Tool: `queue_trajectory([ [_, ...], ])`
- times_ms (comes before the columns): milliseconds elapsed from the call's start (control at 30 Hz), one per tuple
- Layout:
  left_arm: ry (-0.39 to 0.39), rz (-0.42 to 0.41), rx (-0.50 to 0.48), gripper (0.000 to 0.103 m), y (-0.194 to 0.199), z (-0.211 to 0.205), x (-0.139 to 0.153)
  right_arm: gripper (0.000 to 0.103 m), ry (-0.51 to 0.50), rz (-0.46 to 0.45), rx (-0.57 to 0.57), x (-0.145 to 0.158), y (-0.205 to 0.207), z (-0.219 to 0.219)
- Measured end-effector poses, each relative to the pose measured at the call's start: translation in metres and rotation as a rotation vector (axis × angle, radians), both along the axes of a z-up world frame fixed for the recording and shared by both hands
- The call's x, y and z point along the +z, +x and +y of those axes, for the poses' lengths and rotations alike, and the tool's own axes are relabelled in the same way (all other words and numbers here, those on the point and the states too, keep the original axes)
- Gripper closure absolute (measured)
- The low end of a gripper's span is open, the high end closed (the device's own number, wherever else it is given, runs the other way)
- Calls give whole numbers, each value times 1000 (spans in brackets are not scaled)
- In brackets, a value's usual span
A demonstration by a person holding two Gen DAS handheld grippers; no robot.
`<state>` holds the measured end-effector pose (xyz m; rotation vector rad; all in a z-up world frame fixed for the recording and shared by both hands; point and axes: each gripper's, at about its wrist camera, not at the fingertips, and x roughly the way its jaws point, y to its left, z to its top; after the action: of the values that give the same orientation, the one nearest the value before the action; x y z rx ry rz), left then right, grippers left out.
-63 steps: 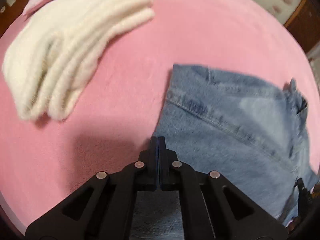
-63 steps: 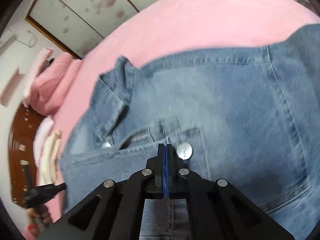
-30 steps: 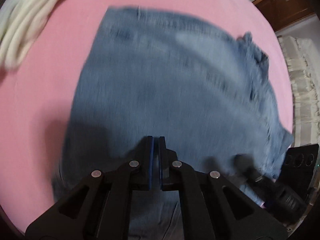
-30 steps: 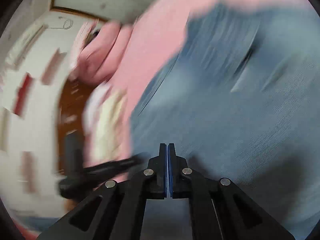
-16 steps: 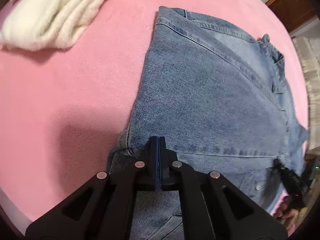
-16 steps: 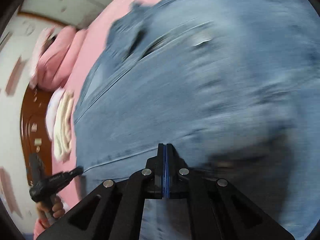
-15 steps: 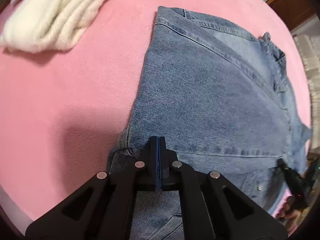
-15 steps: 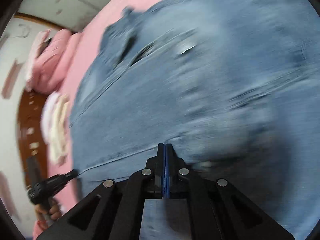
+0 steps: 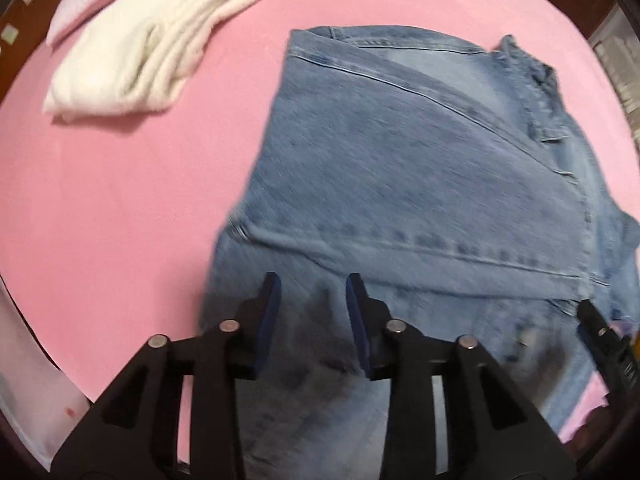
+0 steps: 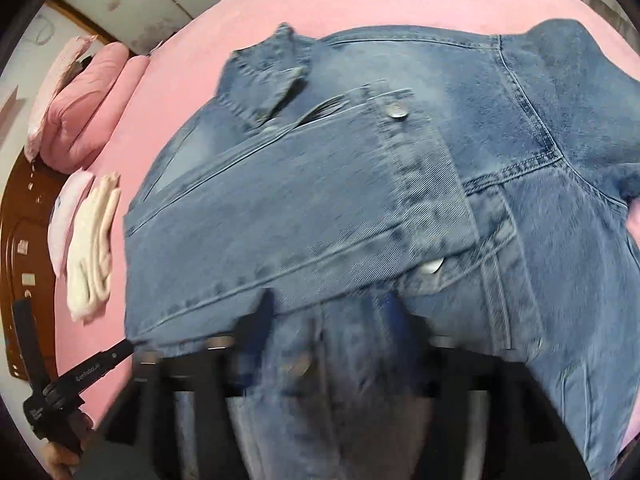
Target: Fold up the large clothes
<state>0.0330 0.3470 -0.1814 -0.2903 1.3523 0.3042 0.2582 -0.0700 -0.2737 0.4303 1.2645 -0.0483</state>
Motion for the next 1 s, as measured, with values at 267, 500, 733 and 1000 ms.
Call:
queue_trajectory([
  [267, 39, 32, -8, 40, -38, -25, -10, 11, -18, 18, 26, 28, -55, 27],
  [500, 31, 112, -114, 39, -74, -38, 5, 11, -19, 49, 21, 41, -88, 45],
  [733, 166, 78, -321, 26, -102, -86, 34, 11, 57, 44, -21, 65, -136, 38],
  [1000, 136, 176, -479, 26, -122, -173, 26, 11, 163, 68, -172, 42, -176, -24],
])
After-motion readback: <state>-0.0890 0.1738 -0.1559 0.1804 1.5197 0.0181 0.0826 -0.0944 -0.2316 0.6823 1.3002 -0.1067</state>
